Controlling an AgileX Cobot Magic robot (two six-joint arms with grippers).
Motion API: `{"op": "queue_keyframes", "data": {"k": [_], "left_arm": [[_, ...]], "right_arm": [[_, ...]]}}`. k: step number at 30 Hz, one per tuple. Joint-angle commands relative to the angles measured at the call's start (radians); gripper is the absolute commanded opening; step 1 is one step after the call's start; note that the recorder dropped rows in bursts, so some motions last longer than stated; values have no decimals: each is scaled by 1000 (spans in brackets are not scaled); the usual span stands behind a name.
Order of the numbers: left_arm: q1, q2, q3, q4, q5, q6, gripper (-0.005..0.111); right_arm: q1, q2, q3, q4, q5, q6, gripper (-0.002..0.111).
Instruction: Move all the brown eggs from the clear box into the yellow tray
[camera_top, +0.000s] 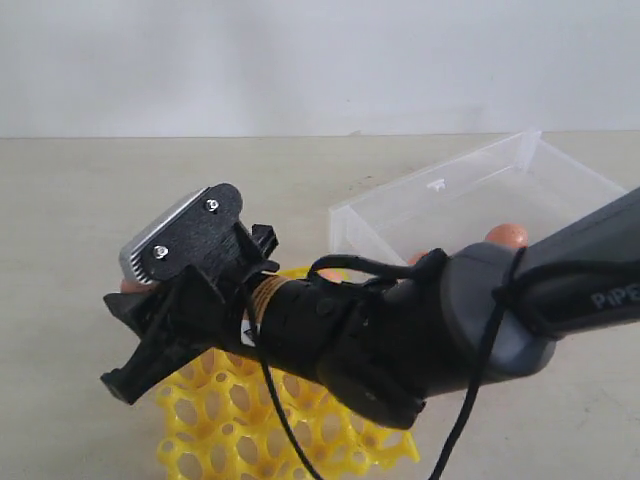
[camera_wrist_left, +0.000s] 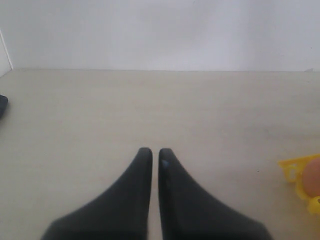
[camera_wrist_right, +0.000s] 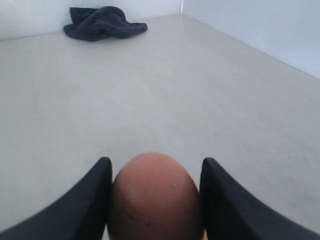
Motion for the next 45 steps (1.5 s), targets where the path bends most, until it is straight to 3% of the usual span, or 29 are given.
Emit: {"op": "queue_keyframes", "data": {"k": [1,5,8,13,21,31,39,43,45], "left_arm": [[3,-2,-1,-5,-7,7,4],[3,-2,-1,-5,-7,7,4],[3,-2,-1,-5,-7,7,4],[3,-2,-1,-5,-7,7,4],[3,-2,-1,-5,-7,7,4],[3,-2,-1,-5,-7,7,4],[3,-2,-1,-5,-7,7,4],[3,-2,-1,-5,-7,7,4],[3,-2,-1,-5,-7,7,4]], "right_arm": [[101,-12,-4,431,-75,-291,0],[178,-10,36,566,-115,-332,0],[214,11,81,798,-160,-321,0],[214,24,88,719,-70,-274,0],[214,24,88,651,-85,-237,1],[214,24,86,617,-85,-234,25],[214,24,86,613,-85,-234,22],[214,24,86,613,-91,-332,2],[214,24,86,629,-95,-360,0]]}}
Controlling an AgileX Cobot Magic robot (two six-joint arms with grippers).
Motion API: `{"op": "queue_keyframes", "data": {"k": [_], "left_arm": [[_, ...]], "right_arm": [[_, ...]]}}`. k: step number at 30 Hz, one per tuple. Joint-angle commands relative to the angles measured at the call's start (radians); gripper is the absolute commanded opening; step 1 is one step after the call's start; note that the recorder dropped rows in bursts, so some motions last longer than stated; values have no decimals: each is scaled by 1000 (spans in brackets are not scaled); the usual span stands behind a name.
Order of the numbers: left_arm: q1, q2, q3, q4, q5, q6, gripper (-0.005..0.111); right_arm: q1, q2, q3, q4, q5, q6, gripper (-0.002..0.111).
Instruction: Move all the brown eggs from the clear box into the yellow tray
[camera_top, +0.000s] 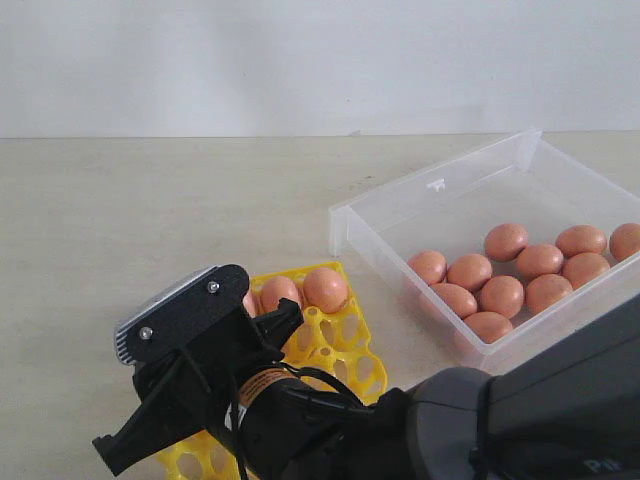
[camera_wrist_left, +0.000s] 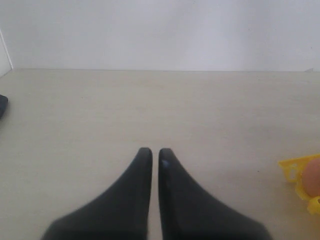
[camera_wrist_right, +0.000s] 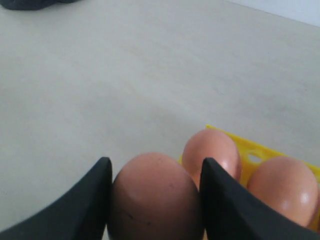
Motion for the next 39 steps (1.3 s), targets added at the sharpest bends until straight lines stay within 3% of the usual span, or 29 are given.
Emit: {"op": "queue_keyframes", "data": {"k": [1,9,16,18,22,24,33,39], "left_arm": [[3,-2,-1,-5,-7,7,4],[3,-2,-1,-5,-7,7,4],[3,-2,-1,-5,-7,7,4],[3,-2,-1,-5,-7,7,4],[3,-2,-1,-5,-7,7,4],[3,-2,-1,-5,-7,7,4],[3,-2,-1,-5,-7,7,4],[3,-2,-1,-5,-7,7,4]], "right_arm": [[0,1,-2,11,-33,-77,0],[-40,-40,-2,41,-64,-68,0],[-154,-99,-2,32,-8,-52,0],[-187,-94,-2,-112,47,6,0],[-260,-90,-2,-638,106,288,0],[-283,-90,-2,-749,82,391,0],[-298,-9,-2,-1012,-57,669,0],[-298,34,-2,-1005,-168,640,0]]}}
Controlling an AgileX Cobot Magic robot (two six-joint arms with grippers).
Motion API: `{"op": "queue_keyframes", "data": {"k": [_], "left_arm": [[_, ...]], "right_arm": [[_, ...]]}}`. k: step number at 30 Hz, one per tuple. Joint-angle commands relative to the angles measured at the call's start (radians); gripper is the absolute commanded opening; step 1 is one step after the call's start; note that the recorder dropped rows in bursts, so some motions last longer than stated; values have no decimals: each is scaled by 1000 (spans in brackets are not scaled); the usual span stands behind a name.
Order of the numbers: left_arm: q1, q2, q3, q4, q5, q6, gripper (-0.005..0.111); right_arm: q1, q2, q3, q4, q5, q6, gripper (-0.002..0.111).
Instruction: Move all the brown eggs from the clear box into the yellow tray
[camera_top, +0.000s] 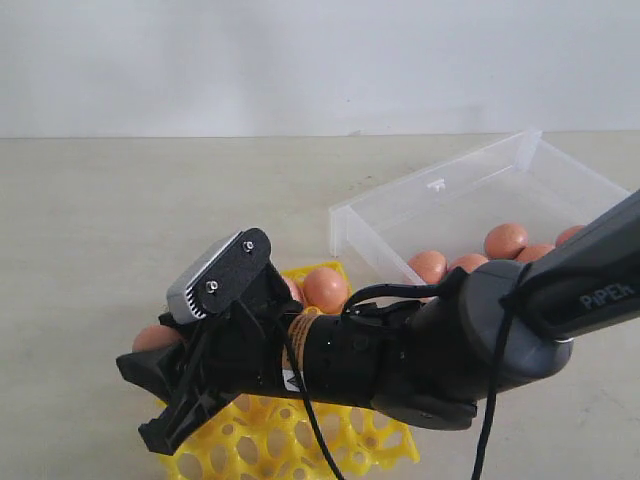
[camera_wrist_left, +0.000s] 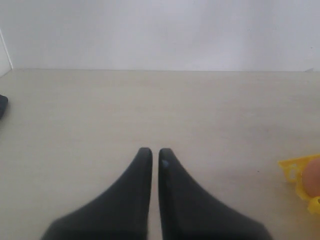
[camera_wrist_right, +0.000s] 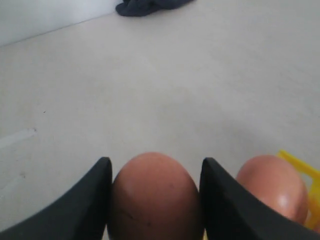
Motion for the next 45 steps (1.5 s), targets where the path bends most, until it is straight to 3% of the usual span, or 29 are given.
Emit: {"op": "queue_keyframes", "data": {"k": [1,7,13,28,36,45], "left_arm": [[3,-2,-1,-5,-7,7,4],[3,-2,-1,-5,-7,7,4],[3,-2,-1,-5,-7,7,4],[3,-2,-1,-5,-7,7,4],[3,-2,-1,-5,-7,7,4],[3,-2,-1,-5,-7,7,4]], "right_arm": [[-3,5,-2,-6,-89,-17,0],[-3,5,-2,-2,-52,-92,0],[-3,5,-2,149,40,-156,0],[0,41,-2,122,22,-171,0],[0,41,-2,114,8,-174,36],[0,41,-2,118,8,-225,37]]}}
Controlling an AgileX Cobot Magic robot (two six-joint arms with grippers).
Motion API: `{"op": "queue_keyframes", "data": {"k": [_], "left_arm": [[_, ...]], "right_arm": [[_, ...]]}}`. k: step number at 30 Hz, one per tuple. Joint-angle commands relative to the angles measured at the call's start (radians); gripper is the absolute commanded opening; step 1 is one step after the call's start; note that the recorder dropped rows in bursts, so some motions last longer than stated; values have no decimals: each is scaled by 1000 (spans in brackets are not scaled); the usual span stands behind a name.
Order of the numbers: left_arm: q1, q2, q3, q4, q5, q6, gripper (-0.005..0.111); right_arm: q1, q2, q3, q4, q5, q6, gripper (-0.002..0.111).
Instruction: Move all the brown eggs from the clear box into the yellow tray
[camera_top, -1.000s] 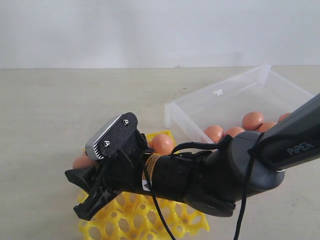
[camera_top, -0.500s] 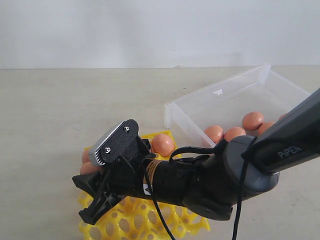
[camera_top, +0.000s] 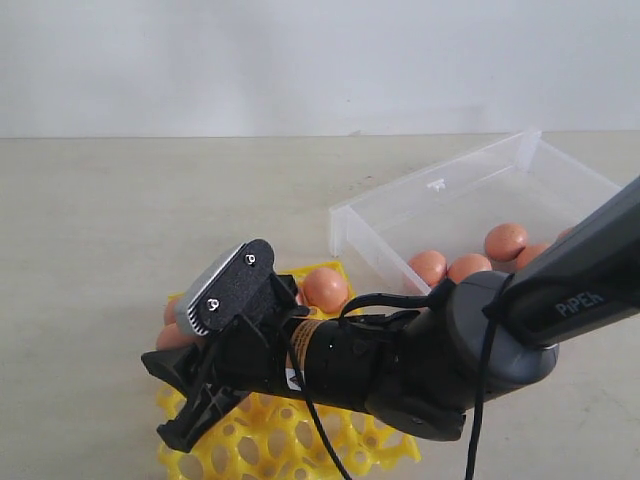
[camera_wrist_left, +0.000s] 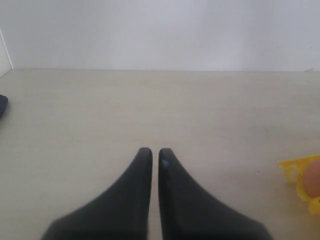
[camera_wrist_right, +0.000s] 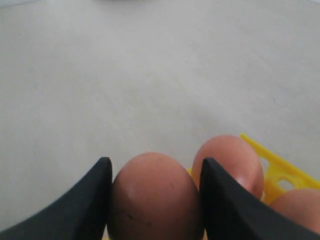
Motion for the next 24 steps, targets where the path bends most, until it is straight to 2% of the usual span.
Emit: {"op": "queue_keyframes", "data": {"k": [1,2,3,4,12,13,14,16,18,20,21,24], "left_arm": [[3,-2,-1,-5,-7,7,4],[3,-2,-1,-5,-7,7,4],[3,-2,-1,-5,-7,7,4],[3,-2,-1,-5,-7,7,4],[3,-2,-1,-5,-7,7,4],[3,-2,-1,-5,-7,7,4],[3,-2,-1,-5,-7,7,4],[3,-2,-1,-5,-7,7,4],[3,-2,-1,-5,-7,7,4],[3,-2,-1,-5,-7,7,4],[3,-2,-1,-5,-7,7,4],[3,-2,-1,-5,-7,7,4]], "right_arm": [[0,0,-2,-4,-20,-36,41],[0,0,-2,-4,-20,-36,45],[0,0,-2,-4,-20,-36,55],[0,0,-2,-4,-20,-38,58],[0,-34,-2,19,-75,-14,56],[0,-71,-2,89,-73,-9,56],[-4,-120,-2,247,-40,-16,56],[-49,-232,-5,688,113,-133,48],[-142,-316,-32,898,402,-392,36],[-266,-371,-90,999,745,-659,29],[-341,-382,-119,1019,905,-717,28],[-537,-371,-212,966,1180,-758,28]]}}
